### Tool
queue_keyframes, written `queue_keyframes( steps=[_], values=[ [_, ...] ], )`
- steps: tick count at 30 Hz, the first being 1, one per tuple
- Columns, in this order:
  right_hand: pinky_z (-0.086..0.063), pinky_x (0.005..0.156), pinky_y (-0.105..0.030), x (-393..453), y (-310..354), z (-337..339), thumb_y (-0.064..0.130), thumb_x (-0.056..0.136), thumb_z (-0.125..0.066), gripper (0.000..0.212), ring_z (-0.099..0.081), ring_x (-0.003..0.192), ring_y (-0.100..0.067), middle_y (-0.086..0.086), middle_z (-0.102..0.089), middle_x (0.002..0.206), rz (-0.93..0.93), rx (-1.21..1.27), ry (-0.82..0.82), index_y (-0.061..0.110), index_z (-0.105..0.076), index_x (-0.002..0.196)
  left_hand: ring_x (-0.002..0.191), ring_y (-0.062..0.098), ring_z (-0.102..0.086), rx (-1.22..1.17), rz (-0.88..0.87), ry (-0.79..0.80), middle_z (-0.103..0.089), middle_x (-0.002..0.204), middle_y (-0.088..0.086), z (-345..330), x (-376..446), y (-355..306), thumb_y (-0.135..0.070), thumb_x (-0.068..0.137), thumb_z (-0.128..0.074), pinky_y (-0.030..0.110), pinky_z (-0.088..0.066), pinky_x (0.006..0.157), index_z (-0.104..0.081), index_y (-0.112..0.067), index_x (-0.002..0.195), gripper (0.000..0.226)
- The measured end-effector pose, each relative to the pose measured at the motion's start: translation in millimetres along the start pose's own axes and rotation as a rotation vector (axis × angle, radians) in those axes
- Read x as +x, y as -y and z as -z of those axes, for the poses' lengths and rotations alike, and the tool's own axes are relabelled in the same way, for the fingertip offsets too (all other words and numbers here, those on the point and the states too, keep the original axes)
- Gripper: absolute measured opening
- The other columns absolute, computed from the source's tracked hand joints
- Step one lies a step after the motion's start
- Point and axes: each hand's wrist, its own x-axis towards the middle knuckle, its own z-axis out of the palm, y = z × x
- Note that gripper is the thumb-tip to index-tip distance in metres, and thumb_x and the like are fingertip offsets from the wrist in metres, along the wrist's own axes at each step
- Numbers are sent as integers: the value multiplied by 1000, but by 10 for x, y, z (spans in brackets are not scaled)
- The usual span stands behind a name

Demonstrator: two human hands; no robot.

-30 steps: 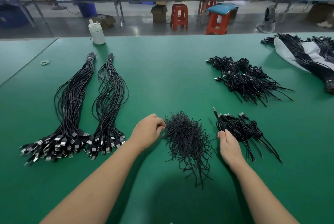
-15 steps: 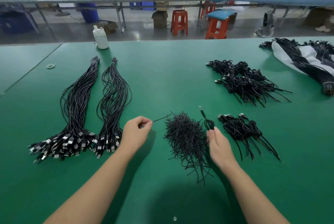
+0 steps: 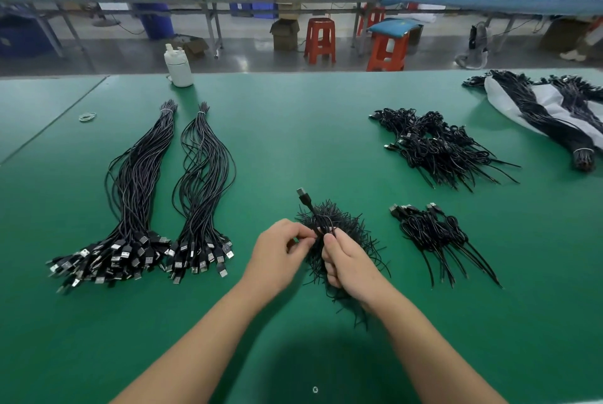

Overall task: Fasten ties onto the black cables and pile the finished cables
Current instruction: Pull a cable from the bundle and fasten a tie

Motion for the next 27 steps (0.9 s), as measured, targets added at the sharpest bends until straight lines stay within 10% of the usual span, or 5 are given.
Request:
queue_keyframes(
  steps=[6, 11, 20, 27],
  values=[
    [-20, 47, -26, -12, 83, -32, 27, 108, -38, 29, -26, 50, -9, 7, -36, 62, -51, 33, 5, 18, -36, 80, 84, 26, -56, 575, -739, -249, -64, 95, 9, 40, -9, 32, -6, 90, -64, 39, -49, 68, -67, -7, 82, 9],
    [-25, 42, -23, -38, 136, 46, 31, 107, -38, 27, -22, 51, -11, 4, -32, 64, -178, 102, 201, 20, -42, 83, 127, 25, -54, 648, -918, -23, -63, 128, 13, 196, 42, 17, 3, 90, -42, 40, -36, 113, -63, -9, 95, 25],
    [-28, 47, -24, -71, 151, -64, 28, 109, -32, 31, -26, 51, -9, 5, -32, 63, -84, -26, 190, 11, -54, 95, 71, 2, -57, 8, -74, 85, -65, 75, -20, 226, 63, -24, -20, 92, -62, 17, -41, 68, -63, -31, 81, 16],
    [-42, 69, -42, -97, 229, -71, 41, 105, -37, 30, -54, 78, -30, 3, -49, 76, 229, -980, 36, 19, -38, 85, 55, 6, -46, -54, 184, 101, -61, 63, -6, 212, 130, -63, -18, 90, -67, 23, -40, 56, -64, -30, 71, 22]
  ],
)
